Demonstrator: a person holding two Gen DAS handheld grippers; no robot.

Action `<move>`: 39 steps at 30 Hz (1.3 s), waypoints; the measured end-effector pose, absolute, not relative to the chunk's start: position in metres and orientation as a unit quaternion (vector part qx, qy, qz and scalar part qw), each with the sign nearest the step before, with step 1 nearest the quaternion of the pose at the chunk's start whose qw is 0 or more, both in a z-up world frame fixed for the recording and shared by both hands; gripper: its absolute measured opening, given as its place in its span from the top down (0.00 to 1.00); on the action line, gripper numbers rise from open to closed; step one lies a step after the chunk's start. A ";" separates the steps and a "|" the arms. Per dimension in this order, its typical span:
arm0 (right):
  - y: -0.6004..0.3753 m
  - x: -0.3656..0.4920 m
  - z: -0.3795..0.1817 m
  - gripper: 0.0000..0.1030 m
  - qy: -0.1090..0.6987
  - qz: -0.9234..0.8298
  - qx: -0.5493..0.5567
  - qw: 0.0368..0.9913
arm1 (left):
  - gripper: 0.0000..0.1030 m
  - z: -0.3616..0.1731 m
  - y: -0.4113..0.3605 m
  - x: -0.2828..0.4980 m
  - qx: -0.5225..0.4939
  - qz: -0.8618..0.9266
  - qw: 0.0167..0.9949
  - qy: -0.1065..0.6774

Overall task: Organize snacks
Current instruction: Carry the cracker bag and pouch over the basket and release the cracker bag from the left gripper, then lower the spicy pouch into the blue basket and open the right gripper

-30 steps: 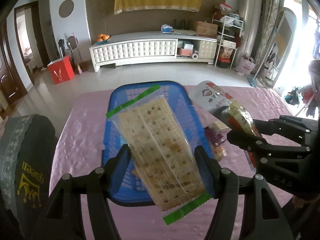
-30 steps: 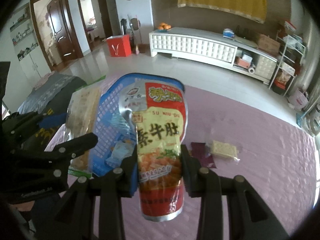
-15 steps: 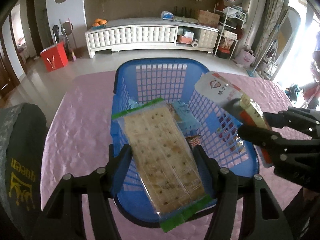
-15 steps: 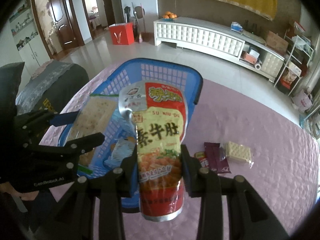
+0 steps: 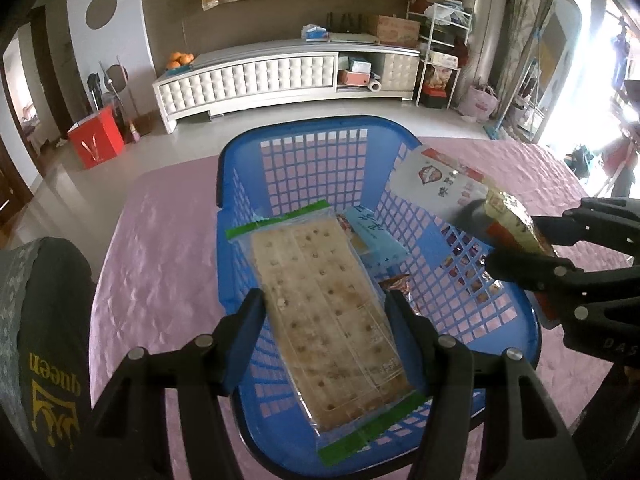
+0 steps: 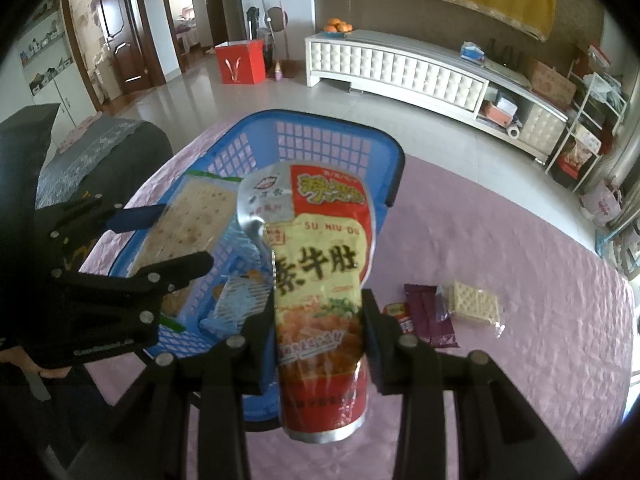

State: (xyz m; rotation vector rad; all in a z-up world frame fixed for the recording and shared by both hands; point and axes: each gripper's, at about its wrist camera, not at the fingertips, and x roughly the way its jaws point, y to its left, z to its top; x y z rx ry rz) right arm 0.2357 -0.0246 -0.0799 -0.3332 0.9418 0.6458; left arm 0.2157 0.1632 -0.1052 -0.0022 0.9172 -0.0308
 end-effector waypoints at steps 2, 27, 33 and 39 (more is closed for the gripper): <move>-0.024 0.235 -0.080 0.60 0.445 0.306 -0.160 0.827 | 0.42 -0.108 0.164 0.217 0.001 -0.012 0.896 0.443; 0.019 0.217 -0.059 0.60 0.424 0.351 -0.167 0.818 | 0.27 -0.059 0.203 0.168 -0.028 0.044 0.911 0.410; 0.042 0.222 -0.078 0.60 0.436 0.356 -0.201 0.802 | 0.26 -0.071 0.217 0.164 -0.040 0.052 0.906 0.418; 0.048 0.226 -0.095 0.60 0.455 0.353 -0.208 0.790 | 0.26 -0.082 0.223 0.162 -0.046 0.051 0.903 0.425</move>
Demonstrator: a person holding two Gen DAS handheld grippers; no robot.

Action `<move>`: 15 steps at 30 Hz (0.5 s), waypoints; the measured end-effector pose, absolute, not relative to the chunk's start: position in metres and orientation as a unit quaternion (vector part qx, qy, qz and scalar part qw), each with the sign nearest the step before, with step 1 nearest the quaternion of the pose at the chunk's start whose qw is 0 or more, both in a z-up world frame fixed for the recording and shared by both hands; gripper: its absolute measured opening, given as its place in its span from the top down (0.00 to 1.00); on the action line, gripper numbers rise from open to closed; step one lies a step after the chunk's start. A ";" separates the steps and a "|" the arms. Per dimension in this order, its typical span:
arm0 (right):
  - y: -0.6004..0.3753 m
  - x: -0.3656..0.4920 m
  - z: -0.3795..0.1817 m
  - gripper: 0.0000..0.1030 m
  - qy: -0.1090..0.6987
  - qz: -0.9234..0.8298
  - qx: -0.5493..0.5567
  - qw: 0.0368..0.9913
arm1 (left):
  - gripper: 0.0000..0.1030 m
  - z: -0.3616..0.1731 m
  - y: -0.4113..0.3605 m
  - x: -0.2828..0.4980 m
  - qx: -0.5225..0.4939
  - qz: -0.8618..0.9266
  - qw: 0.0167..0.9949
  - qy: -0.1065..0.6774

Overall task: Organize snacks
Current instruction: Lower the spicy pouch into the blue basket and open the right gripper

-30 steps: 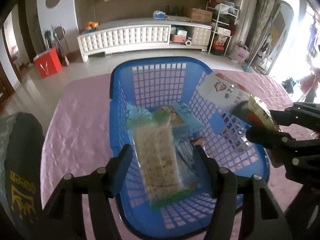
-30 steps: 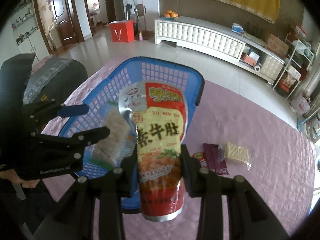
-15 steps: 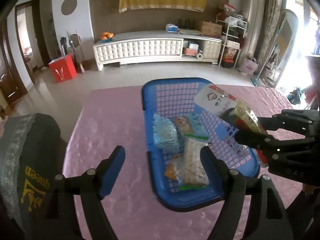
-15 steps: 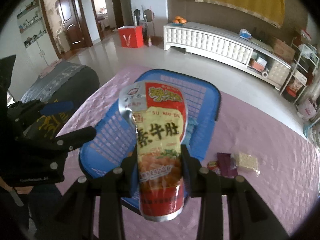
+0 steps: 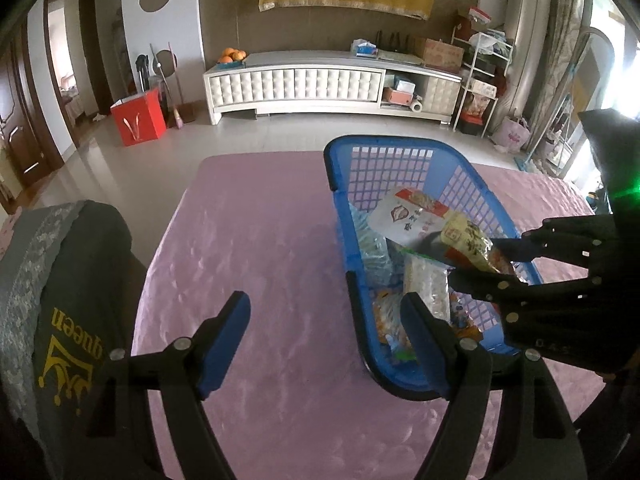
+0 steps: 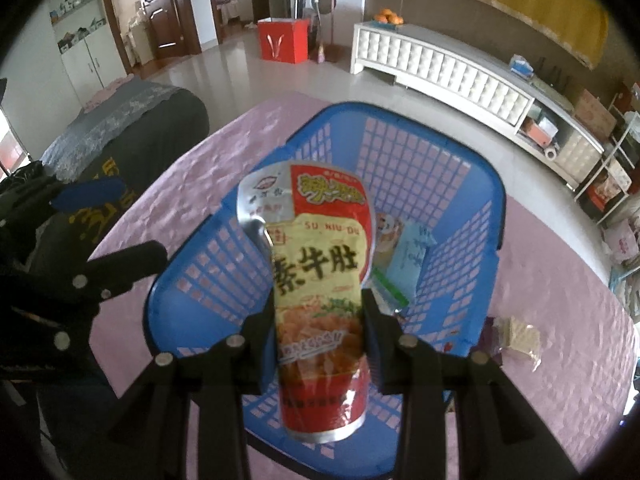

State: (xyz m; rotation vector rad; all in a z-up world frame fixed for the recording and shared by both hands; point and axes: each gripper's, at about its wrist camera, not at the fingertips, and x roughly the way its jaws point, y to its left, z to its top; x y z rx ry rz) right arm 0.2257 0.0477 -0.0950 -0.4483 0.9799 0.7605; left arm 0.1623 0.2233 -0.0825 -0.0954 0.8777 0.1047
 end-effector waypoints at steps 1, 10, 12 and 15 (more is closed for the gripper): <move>0.046 0.227 -0.097 0.60 0.458 0.353 -0.208 0.789 | 0.26 -0.084 0.224 0.163 -0.048 0.050 0.903 0.425; 0.044 0.228 -0.108 0.53 0.475 0.359 -0.209 0.776 | 0.26 -0.089 0.227 0.166 -0.050 0.049 0.901 0.429; 0.044 0.228 -0.110 0.45 0.477 0.360 -0.213 0.773 | 0.26 -0.089 0.224 0.166 -0.047 0.049 0.900 0.430; 0.041 0.226 -0.110 0.37 0.473 0.361 -0.216 0.774 | 0.26 -0.089 0.222 0.165 -0.045 0.049 0.900 0.431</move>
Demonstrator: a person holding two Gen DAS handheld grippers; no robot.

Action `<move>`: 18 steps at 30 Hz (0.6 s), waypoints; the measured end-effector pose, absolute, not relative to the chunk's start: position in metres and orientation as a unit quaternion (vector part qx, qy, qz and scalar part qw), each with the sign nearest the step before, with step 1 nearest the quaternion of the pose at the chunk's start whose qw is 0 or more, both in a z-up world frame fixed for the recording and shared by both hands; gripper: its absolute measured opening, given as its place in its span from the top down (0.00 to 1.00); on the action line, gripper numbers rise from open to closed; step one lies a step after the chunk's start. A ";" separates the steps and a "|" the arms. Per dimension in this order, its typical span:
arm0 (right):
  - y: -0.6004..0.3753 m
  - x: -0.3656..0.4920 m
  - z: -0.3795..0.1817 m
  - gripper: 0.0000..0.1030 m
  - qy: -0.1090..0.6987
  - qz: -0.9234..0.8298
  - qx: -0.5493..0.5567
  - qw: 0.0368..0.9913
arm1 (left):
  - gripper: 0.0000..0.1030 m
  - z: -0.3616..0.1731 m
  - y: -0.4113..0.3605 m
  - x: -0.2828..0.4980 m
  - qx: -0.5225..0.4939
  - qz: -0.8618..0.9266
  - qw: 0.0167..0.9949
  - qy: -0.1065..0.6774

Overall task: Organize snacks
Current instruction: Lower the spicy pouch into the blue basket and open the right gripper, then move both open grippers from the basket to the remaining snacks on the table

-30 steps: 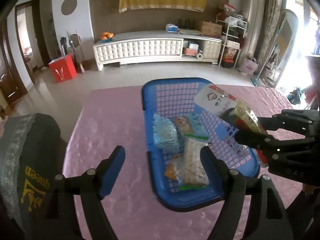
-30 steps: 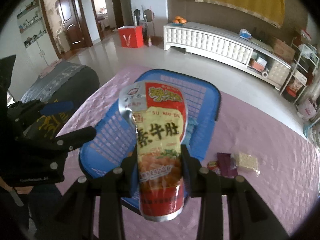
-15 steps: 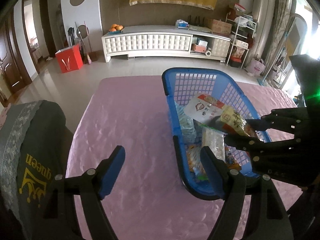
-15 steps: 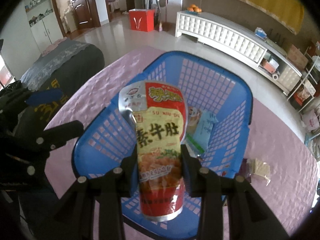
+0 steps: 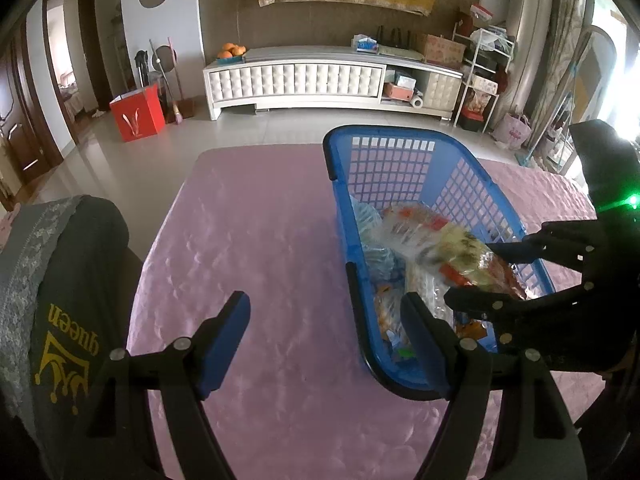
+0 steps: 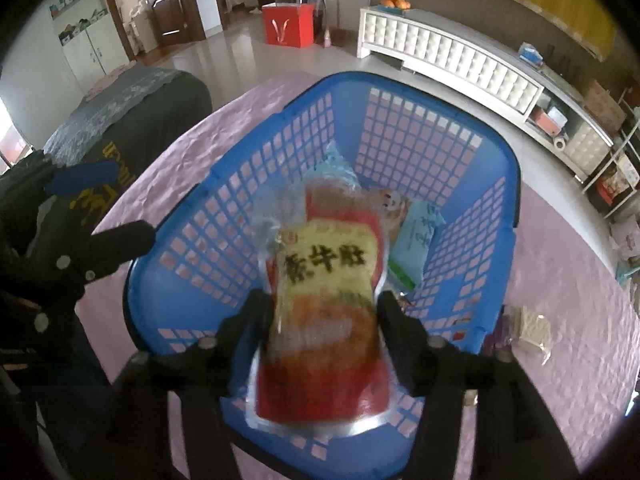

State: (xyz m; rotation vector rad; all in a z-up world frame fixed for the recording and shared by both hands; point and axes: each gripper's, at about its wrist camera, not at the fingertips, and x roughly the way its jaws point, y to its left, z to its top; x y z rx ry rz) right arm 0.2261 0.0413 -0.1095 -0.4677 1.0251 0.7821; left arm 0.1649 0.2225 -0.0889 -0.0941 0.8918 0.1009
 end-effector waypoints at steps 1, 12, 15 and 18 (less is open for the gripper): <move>0.040 0.225 -0.108 0.35 0.471 0.364 -0.214 0.775 | 0.26 -0.089 0.222 0.164 -0.044 0.049 0.900 0.430; 0.007 0.216 -0.076 0.32 0.442 0.363 -0.195 0.797 | 0.26 -0.074 0.202 0.155 -0.034 0.048 0.906 0.420; -0.007 0.214 -0.064 0.32 0.433 0.365 -0.186 0.803 | 0.26 -0.065 0.189 0.152 -0.026 0.044 0.908 0.415; -0.024 0.210 -0.053 0.32 0.423 0.360 -0.181 0.812 | 0.26 -0.056 0.173 0.149 -0.015 0.039 0.911 0.410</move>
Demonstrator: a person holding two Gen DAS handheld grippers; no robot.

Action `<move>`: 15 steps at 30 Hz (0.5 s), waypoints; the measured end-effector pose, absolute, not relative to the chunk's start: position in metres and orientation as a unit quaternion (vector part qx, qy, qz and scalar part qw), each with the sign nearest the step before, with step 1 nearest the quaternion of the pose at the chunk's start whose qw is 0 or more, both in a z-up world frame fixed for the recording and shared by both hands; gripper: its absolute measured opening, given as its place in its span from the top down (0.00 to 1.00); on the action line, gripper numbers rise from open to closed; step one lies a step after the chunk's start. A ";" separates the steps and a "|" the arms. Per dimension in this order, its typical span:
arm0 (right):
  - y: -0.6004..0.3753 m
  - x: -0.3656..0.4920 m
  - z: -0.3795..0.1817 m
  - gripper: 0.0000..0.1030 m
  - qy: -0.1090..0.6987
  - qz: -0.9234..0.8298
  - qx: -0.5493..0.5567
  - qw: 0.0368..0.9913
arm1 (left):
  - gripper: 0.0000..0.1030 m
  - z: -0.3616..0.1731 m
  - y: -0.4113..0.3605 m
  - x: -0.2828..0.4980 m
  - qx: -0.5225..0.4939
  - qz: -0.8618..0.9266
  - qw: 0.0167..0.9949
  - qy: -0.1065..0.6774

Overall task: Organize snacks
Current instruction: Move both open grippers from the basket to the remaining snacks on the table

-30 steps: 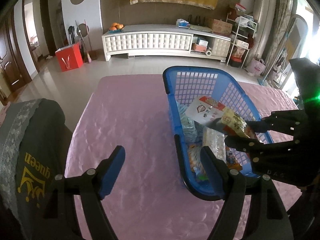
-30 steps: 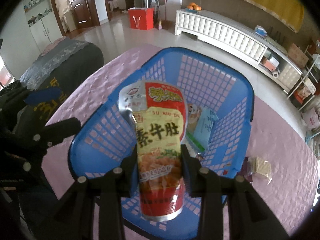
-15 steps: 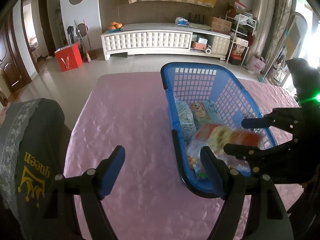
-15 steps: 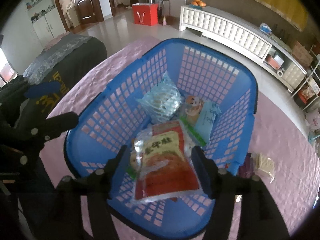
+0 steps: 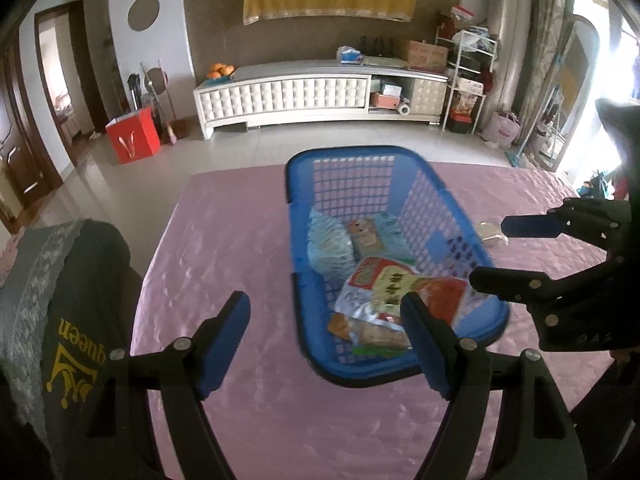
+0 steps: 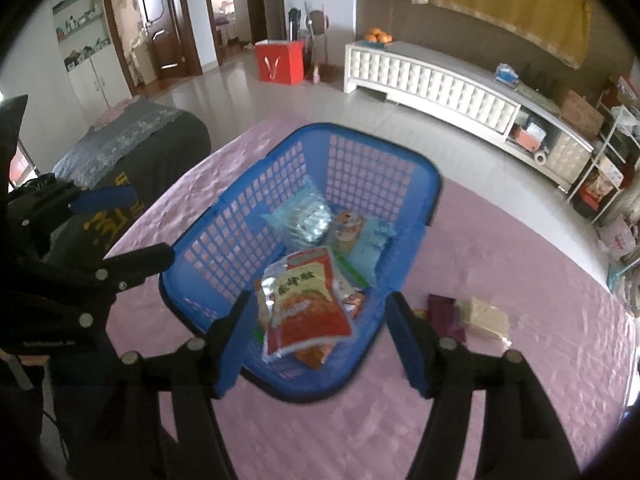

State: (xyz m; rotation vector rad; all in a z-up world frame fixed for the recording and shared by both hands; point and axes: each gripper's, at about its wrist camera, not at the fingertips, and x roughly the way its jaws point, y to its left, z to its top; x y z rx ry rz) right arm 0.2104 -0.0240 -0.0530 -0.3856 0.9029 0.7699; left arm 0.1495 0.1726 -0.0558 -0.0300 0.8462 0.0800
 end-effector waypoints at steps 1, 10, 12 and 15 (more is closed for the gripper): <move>-0.031 0.210 -0.050 0.32 0.420 0.359 -0.178 0.814 | 0.26 -0.052 0.165 0.149 -0.010 0.036 0.912 0.408; -0.095 0.206 -0.030 0.28 0.406 0.332 -0.156 0.837 | 0.26 -0.031 0.103 0.150 0.014 0.004 0.917 0.398; -0.106 0.207 -0.029 0.28 0.407 0.325 -0.152 0.840 | 0.26 -0.031 0.086 0.153 0.017 -0.007 0.917 0.399; -0.124 0.208 -0.028 0.28 0.407 0.316 -0.149 0.844 | 0.26 -0.034 0.062 0.157 0.029 -0.019 0.915 0.402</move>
